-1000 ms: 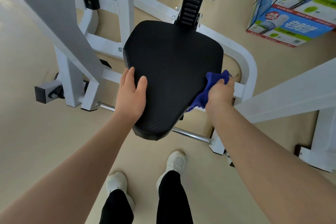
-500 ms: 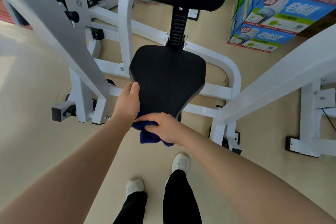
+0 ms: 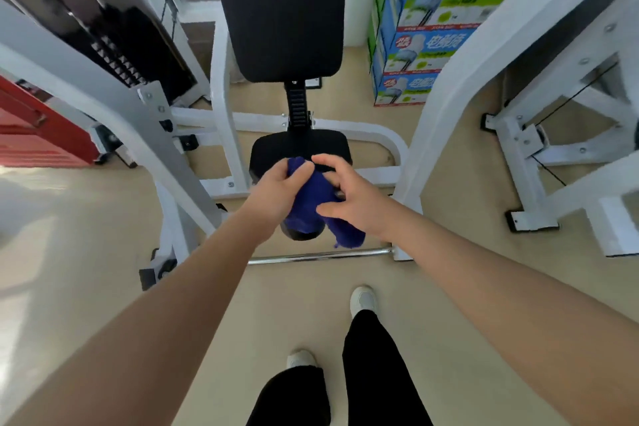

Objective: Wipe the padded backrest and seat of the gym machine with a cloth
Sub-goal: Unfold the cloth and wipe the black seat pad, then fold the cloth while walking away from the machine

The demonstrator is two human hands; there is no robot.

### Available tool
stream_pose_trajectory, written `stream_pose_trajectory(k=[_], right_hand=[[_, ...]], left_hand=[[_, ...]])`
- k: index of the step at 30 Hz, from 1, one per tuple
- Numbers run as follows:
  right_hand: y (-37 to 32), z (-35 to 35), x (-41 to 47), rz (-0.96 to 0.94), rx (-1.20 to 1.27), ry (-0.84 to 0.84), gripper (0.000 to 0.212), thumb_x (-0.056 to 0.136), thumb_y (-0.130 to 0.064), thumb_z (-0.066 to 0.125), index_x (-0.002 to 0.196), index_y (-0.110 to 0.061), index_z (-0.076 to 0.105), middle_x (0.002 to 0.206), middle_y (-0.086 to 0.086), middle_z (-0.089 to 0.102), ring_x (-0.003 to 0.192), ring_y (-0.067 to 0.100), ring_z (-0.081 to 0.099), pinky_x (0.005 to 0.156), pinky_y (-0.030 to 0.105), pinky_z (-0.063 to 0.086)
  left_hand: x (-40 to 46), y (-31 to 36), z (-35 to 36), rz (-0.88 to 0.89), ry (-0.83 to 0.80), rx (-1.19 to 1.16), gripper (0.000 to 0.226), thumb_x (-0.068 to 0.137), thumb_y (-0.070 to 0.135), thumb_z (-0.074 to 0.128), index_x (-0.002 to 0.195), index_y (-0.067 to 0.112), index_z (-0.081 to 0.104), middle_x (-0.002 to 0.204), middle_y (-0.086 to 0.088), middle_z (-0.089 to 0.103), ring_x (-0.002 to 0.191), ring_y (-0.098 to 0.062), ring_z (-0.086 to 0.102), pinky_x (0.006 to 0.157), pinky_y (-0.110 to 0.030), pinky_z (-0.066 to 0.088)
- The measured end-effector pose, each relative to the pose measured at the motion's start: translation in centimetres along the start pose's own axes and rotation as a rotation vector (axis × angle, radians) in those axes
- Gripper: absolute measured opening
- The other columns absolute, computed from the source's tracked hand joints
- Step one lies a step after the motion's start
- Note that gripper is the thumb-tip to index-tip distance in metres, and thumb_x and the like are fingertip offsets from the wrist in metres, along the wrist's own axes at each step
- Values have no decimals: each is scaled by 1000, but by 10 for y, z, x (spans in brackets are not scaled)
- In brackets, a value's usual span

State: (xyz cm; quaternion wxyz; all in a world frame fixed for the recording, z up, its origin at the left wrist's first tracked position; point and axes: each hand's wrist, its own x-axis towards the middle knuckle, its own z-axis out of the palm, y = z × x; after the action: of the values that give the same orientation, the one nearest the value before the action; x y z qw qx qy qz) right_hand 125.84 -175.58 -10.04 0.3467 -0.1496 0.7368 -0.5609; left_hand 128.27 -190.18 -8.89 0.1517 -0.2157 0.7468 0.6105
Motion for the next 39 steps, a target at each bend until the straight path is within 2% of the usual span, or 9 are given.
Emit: stream_pose_trajectory(k=[5,10,13,16,20,25,31,35,39], right_hand=[[-1,2,-53,105,-117,113,68,82,-3,66,137,-23,32,98,-15,54,93,12,57,80,28,50],[-6,-18,-106,184,-110,259,72,81,-13,69,139,-31,30,104,-13,52,82,3,57,68,20,47],[-11,-36,-133,147,-33,331,45,88,-22,63,128,-31,45,120,-8,55,89,8,58,74,24,49],[-15,-54,-164,66,27,441,23,93,-12,54,112,-25,59,109,-5,63,80,3,59,63,15,45],[-7,-87,-220,67,-87,571,10,87,-12,62,88,-22,61,91,-3,62,84,12,56,68,14,44],[26,-139,-310,5,-375,782,6,82,-17,70,87,-17,67,122,-4,46,113,11,41,94,21,29],[74,-206,-434,-26,-86,862,21,93,-10,53,79,-26,52,86,-3,60,83,14,56,75,34,46],[102,-255,-516,3,-53,950,14,90,-21,50,78,-28,48,82,4,59,78,20,54,72,43,46],[127,-301,-585,24,-68,1081,19,89,-19,49,76,-33,48,71,-10,53,69,12,48,67,34,41]], left_hand=[[-24,10,25,131,-154,419,22,96,24,43,112,12,53,98,-9,61,87,-22,56,83,-39,47],[-56,31,60,302,-271,514,26,96,11,39,118,9,51,107,-12,60,94,-26,56,82,-36,46],[-81,48,85,442,-274,491,29,94,3,40,120,9,50,108,-4,55,94,-16,51,78,-24,39],[-98,58,112,470,-243,405,26,91,11,51,117,13,51,111,-1,57,101,-16,55,85,-28,47],[-114,72,164,458,-304,502,18,90,20,55,104,11,61,102,-8,67,91,-23,62,80,-37,51],[-151,83,258,504,-430,638,28,93,25,49,93,-1,60,79,-15,60,70,-23,50,58,-28,36],[-207,88,397,562,-558,705,22,94,32,47,99,13,56,86,-3,63,74,-17,56,62,-24,42],[-224,84,483,580,-659,810,30,88,34,57,100,6,62,95,-12,67,87,-28,62,76,-42,51],[-236,91,565,551,-769,761,18,91,31,53,90,14,57,82,0,64,74,-17,58,58,-14,44]])
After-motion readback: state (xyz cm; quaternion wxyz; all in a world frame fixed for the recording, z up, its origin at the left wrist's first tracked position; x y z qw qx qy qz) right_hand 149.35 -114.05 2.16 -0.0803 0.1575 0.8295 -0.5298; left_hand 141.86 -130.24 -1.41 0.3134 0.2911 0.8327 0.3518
